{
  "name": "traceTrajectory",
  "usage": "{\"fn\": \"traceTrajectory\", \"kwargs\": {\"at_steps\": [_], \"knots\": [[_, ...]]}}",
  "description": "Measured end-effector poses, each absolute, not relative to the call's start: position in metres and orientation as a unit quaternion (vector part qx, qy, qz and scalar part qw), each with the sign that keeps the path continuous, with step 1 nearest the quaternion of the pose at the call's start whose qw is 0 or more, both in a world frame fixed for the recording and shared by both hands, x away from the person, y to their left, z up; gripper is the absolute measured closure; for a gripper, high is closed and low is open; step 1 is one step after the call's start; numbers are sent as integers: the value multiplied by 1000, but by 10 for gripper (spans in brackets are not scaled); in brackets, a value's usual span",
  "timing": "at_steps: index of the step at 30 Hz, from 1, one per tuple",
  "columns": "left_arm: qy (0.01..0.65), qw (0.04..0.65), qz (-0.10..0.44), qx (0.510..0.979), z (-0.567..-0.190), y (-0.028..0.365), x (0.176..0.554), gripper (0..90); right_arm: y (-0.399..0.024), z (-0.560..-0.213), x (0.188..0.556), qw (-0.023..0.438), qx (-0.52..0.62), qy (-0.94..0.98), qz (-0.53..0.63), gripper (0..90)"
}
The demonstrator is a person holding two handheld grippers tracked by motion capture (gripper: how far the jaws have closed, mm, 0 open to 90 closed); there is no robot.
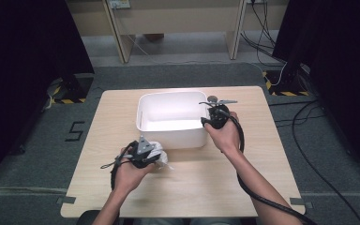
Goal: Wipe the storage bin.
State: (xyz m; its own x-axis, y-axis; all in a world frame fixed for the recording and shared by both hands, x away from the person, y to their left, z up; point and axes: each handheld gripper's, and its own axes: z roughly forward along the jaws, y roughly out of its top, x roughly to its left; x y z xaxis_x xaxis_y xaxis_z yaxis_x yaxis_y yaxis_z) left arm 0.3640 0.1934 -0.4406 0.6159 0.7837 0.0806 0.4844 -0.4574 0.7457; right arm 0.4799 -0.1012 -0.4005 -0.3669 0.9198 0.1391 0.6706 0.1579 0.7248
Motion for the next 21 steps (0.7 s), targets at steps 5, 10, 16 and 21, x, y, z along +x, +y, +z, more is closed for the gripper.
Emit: {"fn": "traceTrajectory", "kwargs": {"at_steps": [5, 10, 16, 21], "knots": [[420, 346, 235, 805, -437, 236, 357, 734, -105, -396, 482, 170, 531, 751, 355, 738], [447, 337, 252, 790, -434, 266, 356, 733, -113, -394, 486, 169, 520, 768, 334, 817], [462, 338, 250, 781, -435, 275, 375, 733, -125, -394, 489, 180, 514, 781, 306, 750], [464, 320, 265, 782, -438, 273, 400, 733, -127, -382, 478, 182, 504, 775, 335, 668]]}}
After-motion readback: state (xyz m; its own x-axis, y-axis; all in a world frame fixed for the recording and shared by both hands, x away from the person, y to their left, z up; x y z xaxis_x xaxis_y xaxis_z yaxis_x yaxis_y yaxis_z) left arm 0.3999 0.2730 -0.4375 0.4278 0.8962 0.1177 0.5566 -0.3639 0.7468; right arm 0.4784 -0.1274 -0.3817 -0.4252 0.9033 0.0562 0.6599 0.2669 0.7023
